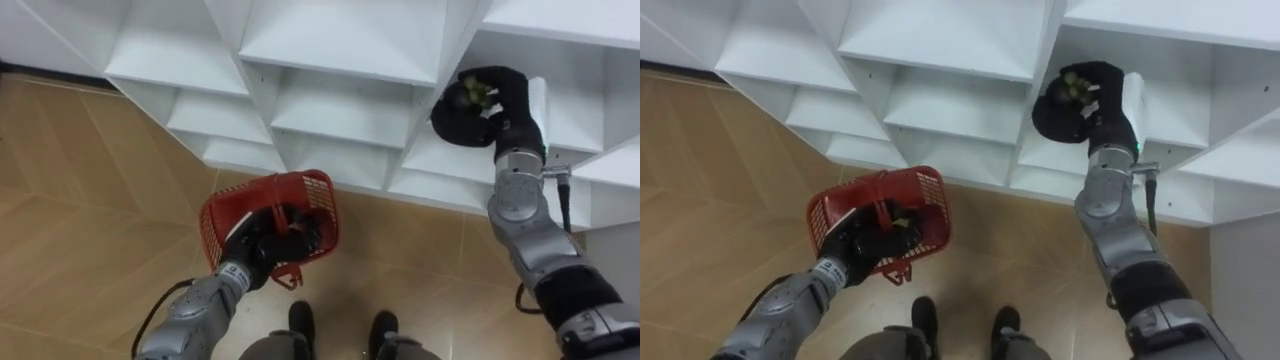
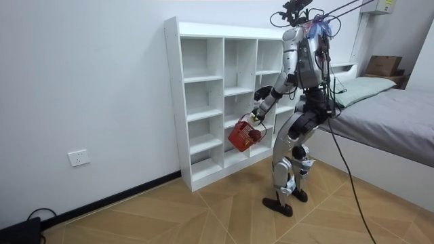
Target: Collect fruits from the closet
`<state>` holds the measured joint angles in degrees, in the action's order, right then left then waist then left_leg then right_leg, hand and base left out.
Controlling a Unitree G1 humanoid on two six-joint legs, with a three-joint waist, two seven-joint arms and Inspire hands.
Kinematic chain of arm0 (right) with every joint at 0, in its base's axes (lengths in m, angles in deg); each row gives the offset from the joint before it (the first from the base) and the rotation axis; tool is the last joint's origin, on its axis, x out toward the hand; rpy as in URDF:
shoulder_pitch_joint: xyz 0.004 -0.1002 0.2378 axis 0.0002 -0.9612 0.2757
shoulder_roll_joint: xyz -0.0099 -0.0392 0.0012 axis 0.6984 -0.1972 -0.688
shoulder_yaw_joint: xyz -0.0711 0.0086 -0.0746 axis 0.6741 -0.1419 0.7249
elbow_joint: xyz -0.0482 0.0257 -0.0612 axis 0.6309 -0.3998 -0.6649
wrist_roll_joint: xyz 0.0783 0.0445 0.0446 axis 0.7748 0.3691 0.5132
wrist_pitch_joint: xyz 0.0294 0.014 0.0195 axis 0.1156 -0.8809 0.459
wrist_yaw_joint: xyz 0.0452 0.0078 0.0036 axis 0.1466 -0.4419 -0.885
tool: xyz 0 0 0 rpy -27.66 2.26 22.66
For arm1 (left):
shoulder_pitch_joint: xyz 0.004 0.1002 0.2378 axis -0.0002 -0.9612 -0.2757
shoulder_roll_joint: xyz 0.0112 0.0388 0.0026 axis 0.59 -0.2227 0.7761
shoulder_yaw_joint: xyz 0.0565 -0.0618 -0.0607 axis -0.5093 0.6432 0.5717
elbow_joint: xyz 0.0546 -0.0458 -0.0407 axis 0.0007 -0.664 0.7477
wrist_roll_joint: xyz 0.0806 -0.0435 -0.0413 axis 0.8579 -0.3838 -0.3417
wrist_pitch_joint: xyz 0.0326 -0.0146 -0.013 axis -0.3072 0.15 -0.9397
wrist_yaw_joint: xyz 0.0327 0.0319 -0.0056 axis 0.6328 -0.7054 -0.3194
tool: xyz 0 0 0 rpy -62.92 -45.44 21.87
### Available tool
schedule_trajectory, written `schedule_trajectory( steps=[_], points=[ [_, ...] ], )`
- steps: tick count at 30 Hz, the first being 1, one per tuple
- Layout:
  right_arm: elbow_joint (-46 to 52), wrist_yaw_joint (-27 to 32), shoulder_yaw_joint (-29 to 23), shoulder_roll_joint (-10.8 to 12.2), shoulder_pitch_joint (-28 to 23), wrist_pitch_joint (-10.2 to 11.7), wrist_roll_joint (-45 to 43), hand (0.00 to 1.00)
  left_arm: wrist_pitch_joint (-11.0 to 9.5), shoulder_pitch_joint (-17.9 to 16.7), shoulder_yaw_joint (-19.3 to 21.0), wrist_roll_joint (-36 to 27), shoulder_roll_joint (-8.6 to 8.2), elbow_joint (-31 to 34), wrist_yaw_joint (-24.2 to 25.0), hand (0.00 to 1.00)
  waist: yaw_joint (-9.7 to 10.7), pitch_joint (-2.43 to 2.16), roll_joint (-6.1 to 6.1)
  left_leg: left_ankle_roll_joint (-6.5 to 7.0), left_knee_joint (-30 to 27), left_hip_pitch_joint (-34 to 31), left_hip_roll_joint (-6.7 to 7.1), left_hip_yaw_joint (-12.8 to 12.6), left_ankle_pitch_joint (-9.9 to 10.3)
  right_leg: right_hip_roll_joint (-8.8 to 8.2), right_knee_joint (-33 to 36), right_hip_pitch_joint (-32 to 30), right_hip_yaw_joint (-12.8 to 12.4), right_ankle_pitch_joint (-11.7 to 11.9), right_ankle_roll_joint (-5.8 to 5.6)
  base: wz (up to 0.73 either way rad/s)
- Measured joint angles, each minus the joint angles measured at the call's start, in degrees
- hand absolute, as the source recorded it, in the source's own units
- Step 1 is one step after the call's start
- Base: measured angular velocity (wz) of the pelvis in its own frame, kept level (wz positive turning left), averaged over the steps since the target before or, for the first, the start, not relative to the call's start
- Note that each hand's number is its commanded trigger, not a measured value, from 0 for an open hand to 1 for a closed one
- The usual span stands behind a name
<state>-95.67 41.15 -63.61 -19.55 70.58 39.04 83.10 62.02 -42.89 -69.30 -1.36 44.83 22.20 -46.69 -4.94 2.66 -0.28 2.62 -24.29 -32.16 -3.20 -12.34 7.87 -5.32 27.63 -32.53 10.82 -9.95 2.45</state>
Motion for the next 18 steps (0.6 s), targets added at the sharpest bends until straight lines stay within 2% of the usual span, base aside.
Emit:
schedule_trajectory(
  steps=[3, 7, 8, 12, 16, 18],
  points=[
    [2.85, -1.31, 0.31, 0.94, -3.32, 0.17, 0.05, 1.00, 0.00, -1.01, 0.04, -0.06, -0.18, 0.51, 0.00, 1.00, 0.29, -0.93, -0.96, -0.03, 0.05, 1.09, -0.02, -0.01, 0.01, 0.09, -0.01, 1.06, -0.15, -0.02, 0.01, 0.00],
    [6.20, -3.30, 0.66, 1.86, -6.07, 0.46, 0.71, 1.00, 0.00, -2.84, 0.07, 0.07, -0.19, 3.21, 0.01, 1.00, 0.95, -1.14, -1.21, -0.29, 0.85, 2.82, 0.01, -0.05, -0.16, 0.33, -0.70, 2.37, -0.61, 0.07, 0.07, -0.04],
    [7.33, -4.13, 1.03, 2.20, -7.15, 0.77, 1.48, 1.00, -0.02, -3.96, 0.15, 0.17, -0.05, 4.65, 0.01, 1.00, 1.26, -1.39, -1.23, -0.43, 1.13, 3.19, -0.07, 0.10, -0.29, 0.53, -1.18, 2.92, -0.54, 0.28, 0.12, 0.00],
    [8.10, -6.78, 1.04, 2.35, -9.89, 2.99, 1.70, 1.00, -0.08, -6.91, 1.64, 0.78, -0.06, 8.19, 0.02, 1.00, 1.54, -1.62, -1.48, -0.60, 1.65, 4.06, -0.71, 0.17, -0.39, 1.38, -3.01, 4.53, -0.54, 1.07, 0.24, -0.03],
    [9.85, -9.27, 1.17, 2.74, -12.98, 3.70, 1.72, 1.00, -0.14, -7.19, 2.33, 0.74, 0.46, 8.79, 0.02, 1.00, 1.77, -1.62, -1.47, -0.80, 1.51, 3.94, -1.08, 0.11, -0.52, 1.45, -3.16, 4.52, 0.13, 1.32, 0.61, -0.01],
    [11.43, -9.43, 0.99, 3.67, -14.62, 4.36, 1.73, 1.00, -0.19, -7.20, 2.58, 0.74, 0.35, 8.88, 0.04, 1.00, 1.77, -1.62, -1.47, -0.90, 1.34, 3.94, -1.16, 0.11, -0.58, 1.55, -3.16, 4.48, 0.15, 1.34, 0.71, 0.00]
  ],
)
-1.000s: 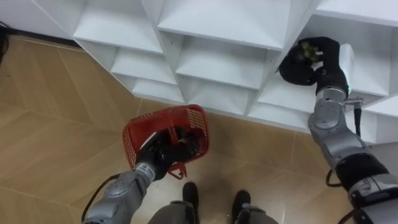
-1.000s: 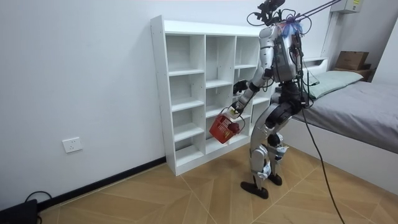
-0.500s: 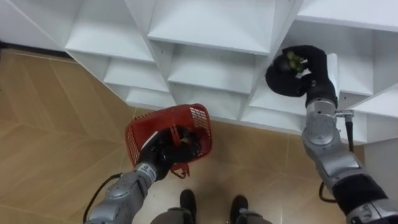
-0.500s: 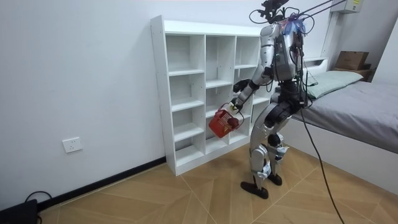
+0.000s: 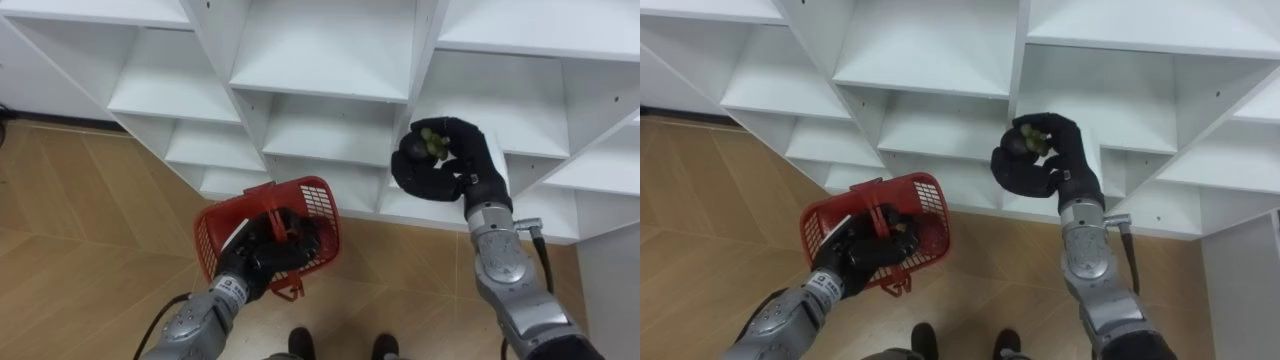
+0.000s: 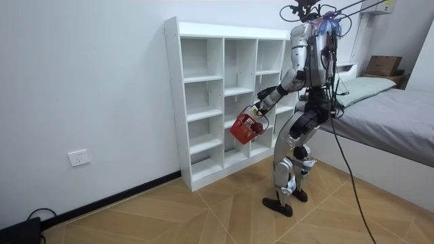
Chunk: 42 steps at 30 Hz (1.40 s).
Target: Collect fruits from the closet
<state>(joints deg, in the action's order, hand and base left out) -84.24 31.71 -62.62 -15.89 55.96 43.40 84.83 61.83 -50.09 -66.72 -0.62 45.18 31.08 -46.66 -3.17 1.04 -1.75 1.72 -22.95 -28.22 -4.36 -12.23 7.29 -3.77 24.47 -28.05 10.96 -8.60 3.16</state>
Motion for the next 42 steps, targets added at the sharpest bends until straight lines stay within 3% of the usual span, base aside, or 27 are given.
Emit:
schedule_trajectory(
  steps=[8, 20, 32, 42],
  points=[
    [1.28, -1.83, 0.54, 1.85, -1.79, 2.25, -0.06, 1.00, -1.81, 0.01, 1.31, 0.83, -0.73, 0.02, 0.25, 1.00, 0.54, 0.01, 0.02, -0.06, 0.04, 0.02, -0.07, -0.19, 0.04, 0.10, -0.03, -0.14, -0.20, -0.02, 0.05, 0.00],
    [3.33, -7.28, 1.85, 4.57, -3.95, 2.25, -1.10, 1.00, -2.12, -1.22, 1.76, 2.01, -2.95, 0.03, 1.33, 1.00, 1.23, 0.01, 0.02, -0.16, 0.71, -0.02, -0.14, -0.26, 0.03, 0.44, -1.17, -0.15, -0.28, 0.25, 0.11, 0.00],
    [3.62, -11.80, 6.41, 4.90, -4.01, 2.24, -0.27, 1.00, -3.62, -1.15, 0.82, 1.29, -3.53, 0.02, 1.33, 1.00, 1.15, 0.01, 0.02, -0.66, 1.27, -0.03, -0.26, -0.11, 0.08, 0.96, -1.77, -0.19, -0.87, 0.49, 0.24, -0.03],
    [6.11, -13.72, 8.17, 4.84, -4.28, 1.89, -0.14, 1.00, -3.64, -1.24, 0.47, 1.22, -3.84, 0.01, 1.29, 1.00, 0.91, 0.07, -0.11, -0.64, 1.05, -0.02, -0.26, 0.13, 0.07, 0.92, -1.70, -0.14, -0.71, 0.49, 0.27, 0.00]
  ],
)
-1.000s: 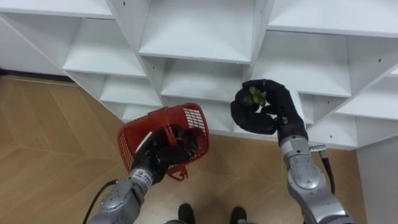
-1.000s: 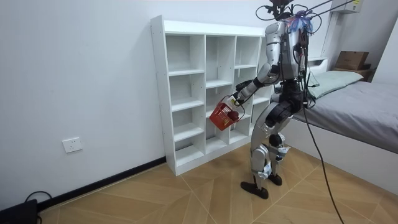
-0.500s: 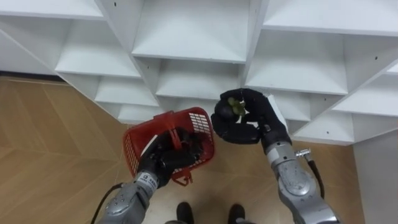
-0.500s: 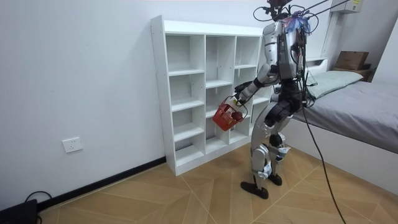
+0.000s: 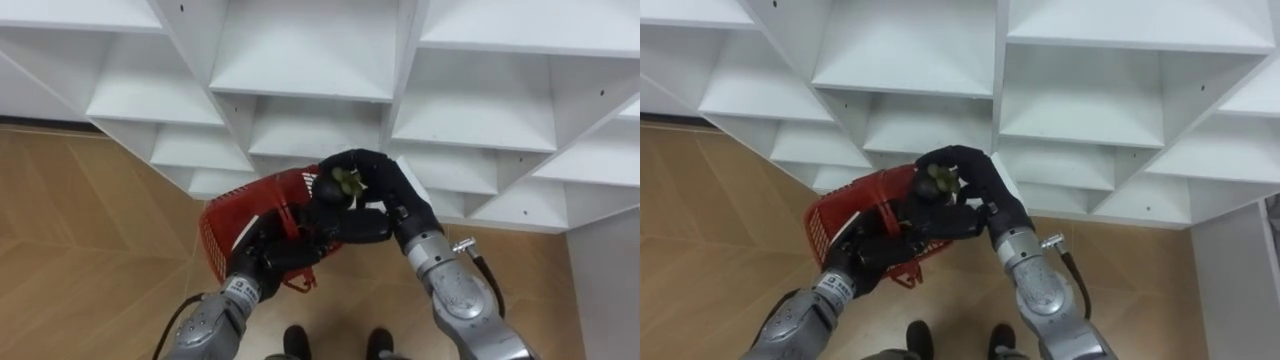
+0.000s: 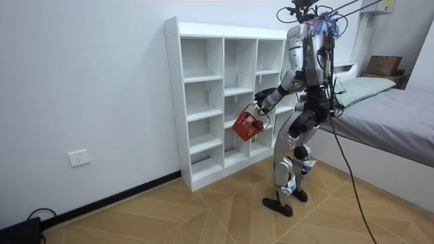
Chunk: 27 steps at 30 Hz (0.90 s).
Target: Collect fruits from the closet
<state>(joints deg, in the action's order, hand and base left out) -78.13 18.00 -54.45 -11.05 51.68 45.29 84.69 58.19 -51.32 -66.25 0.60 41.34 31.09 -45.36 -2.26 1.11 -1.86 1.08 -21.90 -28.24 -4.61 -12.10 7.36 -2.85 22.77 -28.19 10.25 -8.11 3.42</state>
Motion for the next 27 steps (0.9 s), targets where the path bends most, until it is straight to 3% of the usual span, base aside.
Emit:
schedule_trajectory(
  steps=[10, 11, 12, 13, 14, 15, 18, 27],
  points=[
    [0.05, -1.17, 0.21, -0.02, 0.00, -0.17, -0.05, 1.00, 0.01, -0.30, -0.24, 0.11, -0.73, 0.00, -0.01, 1.00, -1.40, 0.05, -0.24, -0.02, 0.31, -0.13, 0.07, 0.04, 0.01, 0.01, -0.13, -0.05, 0.08, -0.06, -0.01, 0.00],
    [0.06, -1.17, 0.22, -0.02, 0.00, -0.17, -0.05, 0.93, 0.01, -0.37, -0.27, 0.11, -0.72, 0.00, -0.01, 1.00, -1.41, 0.05, -0.28, -0.02, 0.31, -0.15, 0.07, 0.04, 0.01, 0.00, -0.11, -0.02, 0.11, -0.06, -0.01, 0.00],
    [0.08, -1.17, 0.21, -0.02, 0.00, -0.18, -0.05, 0.73, 0.01, -0.38, -0.33, 0.11, -0.72, 0.00, -0.01, 1.00, -1.42, 0.06, -0.30, -0.02, 0.31, -0.16, 0.07, 0.05, 0.01, -0.01, -0.11, -0.02, 0.12, -0.06, -0.01, 0.00],
    [0.14, -1.17, 0.21, -0.02, 0.00, -0.17, -0.04, 0.69, 0.01, -0.38, -0.50, 0.12, -0.71, -0.01, -0.01, 1.00, -1.39, 0.06, -0.34, -0.02, 0.31, -0.16, 0.07, 0.05, 0.02, -0.01, -0.12, -0.02, 0.12, -0.06, -0.02, 0.00],
    [0.22, -1.16, 0.21, -0.02, 0.00, -0.17, -0.04, 0.55, 0.01, -0.38, -0.61, 0.12, -0.72, 0.00, -0.01, 1.00, -1.38, 0.05, -0.38, -0.02, 0.31, -0.16, 0.07, 0.05, 0.02, -0.01, -0.12, -0.02, 0.12, -0.07, -0.02, 0.00],
    [0.30, -1.15, 0.21, -0.02, 0.00, -0.17, 0.01, 0.31, 0.01, -0.37, -0.72, 0.11, -0.71, 0.00, -0.01, 1.00, -1.43, 0.05, -0.44, -0.02, 0.29, -0.15, 0.06, 0.05, 0.02, -0.01, -0.14, -0.02, 0.15, -0.07, -0.02, 0.00],
    [0.37, -1.11, 0.13, -0.01, 0.00, -0.17, 0.31, 0.01, 0.01, -0.38, -0.98, -0.36, -0.62, -0.02, -0.01, 1.00, -1.39, 0.06, -0.60, -0.02, 0.27, -0.13, 0.04, 0.05, 0.02, -0.02, -0.18, -0.07, 0.14, -0.08, 0.00, 0.00],
    [1.09, -1.07, 0.18, -0.01, 0.00, -0.15, 0.96, 0.00, 0.01, -0.40, -1.00, -0.42, -0.53, -0.11, -0.01, 1.00, -1.35, 0.07, -0.71, -0.02, 0.28, -0.06, 0.04, 0.03, 0.01, -0.02, -0.10, -0.15, 0.05, -0.11, 0.04, 0.00]
  ],
)
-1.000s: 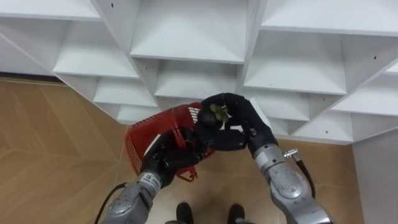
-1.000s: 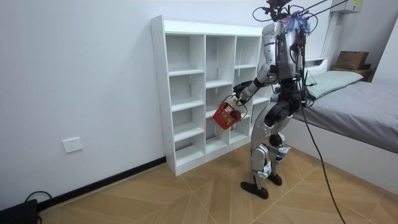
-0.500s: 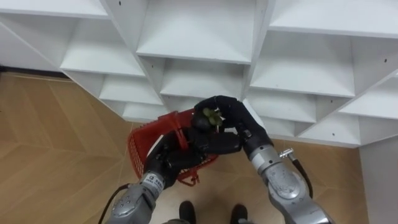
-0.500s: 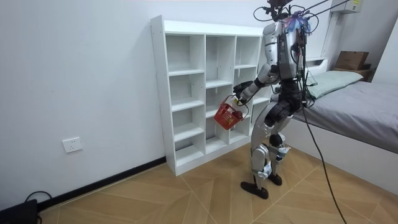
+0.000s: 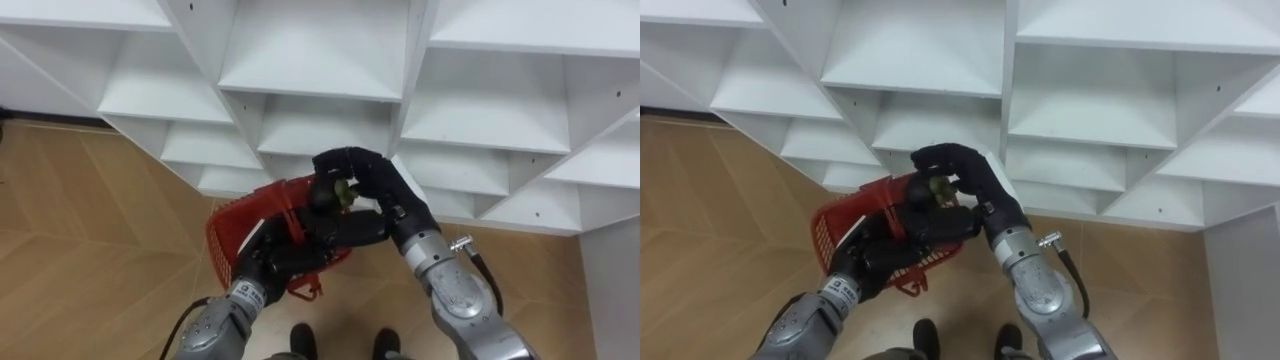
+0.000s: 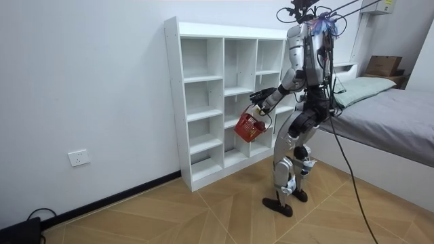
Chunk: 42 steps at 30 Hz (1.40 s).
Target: Collect fruits from the closet
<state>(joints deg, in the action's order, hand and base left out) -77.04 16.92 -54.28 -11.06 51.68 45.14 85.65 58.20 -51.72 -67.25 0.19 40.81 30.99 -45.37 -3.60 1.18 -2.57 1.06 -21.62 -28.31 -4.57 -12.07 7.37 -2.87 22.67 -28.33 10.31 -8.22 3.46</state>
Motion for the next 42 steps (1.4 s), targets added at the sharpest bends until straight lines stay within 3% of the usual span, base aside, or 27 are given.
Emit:
schedule_trajectory(
  steps=[42],
  points=[
    [0.04, -0.02, -0.42, 0.07, -0.02, 0.00, -0.38, 0.00, 0.02, -0.03, 0.09, 0.04, 0.04, -0.23, -0.07, 1.00, 0.54, 0.14, 0.21, -0.01, -0.10, -0.09, -0.03, 0.04, 0.02, 0.01, -0.08, 0.06, 0.10, -0.01, -0.01, 0.00]
  ],
)
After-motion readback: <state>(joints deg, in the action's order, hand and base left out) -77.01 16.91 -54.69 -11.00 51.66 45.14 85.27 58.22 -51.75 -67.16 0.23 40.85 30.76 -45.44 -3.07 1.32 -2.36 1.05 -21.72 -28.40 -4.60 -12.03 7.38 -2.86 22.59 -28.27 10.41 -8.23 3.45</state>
